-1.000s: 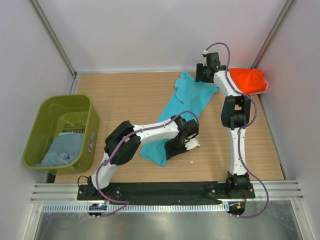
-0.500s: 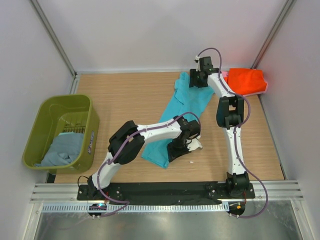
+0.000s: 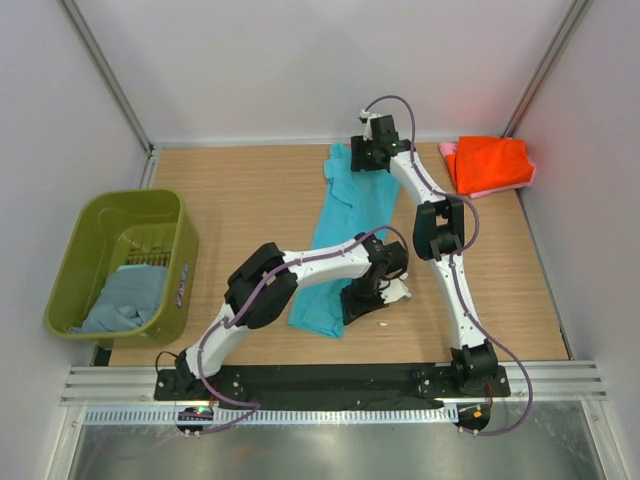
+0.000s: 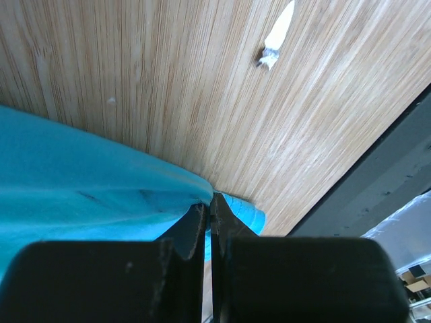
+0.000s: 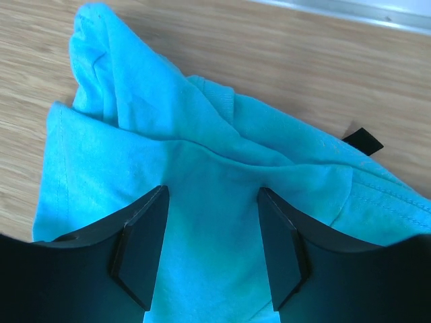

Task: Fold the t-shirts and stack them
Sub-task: Fold the tshirt

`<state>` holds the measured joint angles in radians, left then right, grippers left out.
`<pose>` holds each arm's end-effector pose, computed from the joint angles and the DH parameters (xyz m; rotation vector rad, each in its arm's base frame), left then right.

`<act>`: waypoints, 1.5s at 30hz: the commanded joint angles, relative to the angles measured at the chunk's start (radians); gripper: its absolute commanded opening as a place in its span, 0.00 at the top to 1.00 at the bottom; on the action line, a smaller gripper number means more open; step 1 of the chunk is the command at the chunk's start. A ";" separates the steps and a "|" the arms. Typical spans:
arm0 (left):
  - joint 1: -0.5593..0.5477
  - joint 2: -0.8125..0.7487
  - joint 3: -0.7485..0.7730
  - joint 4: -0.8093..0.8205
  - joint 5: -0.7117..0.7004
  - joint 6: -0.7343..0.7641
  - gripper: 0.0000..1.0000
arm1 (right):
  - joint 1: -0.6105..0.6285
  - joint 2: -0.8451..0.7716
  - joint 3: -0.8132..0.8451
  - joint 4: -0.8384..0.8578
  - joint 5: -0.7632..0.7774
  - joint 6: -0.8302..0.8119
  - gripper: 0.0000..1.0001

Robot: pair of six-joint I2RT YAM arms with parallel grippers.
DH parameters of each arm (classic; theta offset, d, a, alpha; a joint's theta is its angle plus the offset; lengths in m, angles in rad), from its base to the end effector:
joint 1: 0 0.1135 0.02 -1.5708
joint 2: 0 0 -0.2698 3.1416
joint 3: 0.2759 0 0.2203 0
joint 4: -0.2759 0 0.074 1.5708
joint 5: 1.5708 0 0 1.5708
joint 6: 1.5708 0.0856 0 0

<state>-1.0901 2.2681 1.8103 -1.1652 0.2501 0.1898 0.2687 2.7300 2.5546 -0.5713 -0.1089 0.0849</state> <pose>0.1670 -0.3660 0.1237 -1.7663 -2.3889 0.3025 0.5791 0.1691 0.1355 -0.2692 2.3161 0.3042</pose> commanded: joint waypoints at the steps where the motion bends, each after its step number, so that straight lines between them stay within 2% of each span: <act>1: -0.019 0.039 0.052 -0.019 0.018 -0.003 1.00 | 0.023 0.075 0.062 0.017 -0.044 0.039 0.39; 18: -0.057 0.194 0.294 -0.048 0.017 -0.015 1.00 | 0.026 0.099 0.124 0.096 -0.067 0.078 0.37; 25: -0.070 0.193 0.336 -0.042 0.021 -0.021 1.00 | 0.023 0.045 0.124 0.082 -0.067 0.046 0.36; 27: -0.070 0.173 0.340 -0.059 0.024 -0.004 0.85 | 0.014 -0.021 0.115 0.079 -0.077 0.036 0.35; 28: -0.070 0.138 0.340 -0.065 0.017 0.000 0.74 | 0.010 -0.047 0.109 0.080 -0.084 0.023 0.34; 29: -0.070 0.116 0.325 -0.062 0.008 0.000 0.42 | 0.003 -0.082 0.089 0.077 -0.086 0.019 0.34; 31: -0.070 0.024 0.305 -0.044 -0.020 0.008 0.09 | -0.003 -0.179 0.067 0.079 -0.100 0.013 0.32; 32: -0.070 -0.007 0.290 -0.034 -0.032 0.011 0.01 | -0.012 -0.211 0.043 0.076 -0.104 0.015 0.31; 35: -0.067 -0.120 0.254 -0.004 -0.110 0.056 0.00 | -0.028 -0.332 -0.014 0.070 -0.107 0.015 0.30; 39: -0.041 -0.214 0.279 -0.007 -0.114 0.071 0.00 | -0.058 -0.472 -0.124 0.022 -0.089 0.050 0.30; 41: 0.013 -0.260 0.300 -0.030 -0.057 -0.008 0.00 | -0.072 -0.568 -0.255 -0.002 -0.112 0.120 0.31; 42: 0.077 -0.286 0.275 -0.024 -0.020 -0.085 0.00 | -0.089 -0.601 -0.371 -0.016 -0.133 0.146 0.31; 44: 0.128 -0.376 0.186 0.031 -0.021 -0.131 0.01 | -0.103 -0.702 -0.495 -0.044 -0.192 0.238 0.33; 45: 0.178 -0.399 0.094 0.050 -0.023 -0.150 0.00 | -0.114 -0.737 -0.636 -0.048 -0.211 0.269 0.34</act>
<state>-1.0317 1.9610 2.0190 -1.1549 0.2131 0.1383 0.1841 2.0560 2.1365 -0.5426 -0.2455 0.2218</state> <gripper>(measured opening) 0.994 0.671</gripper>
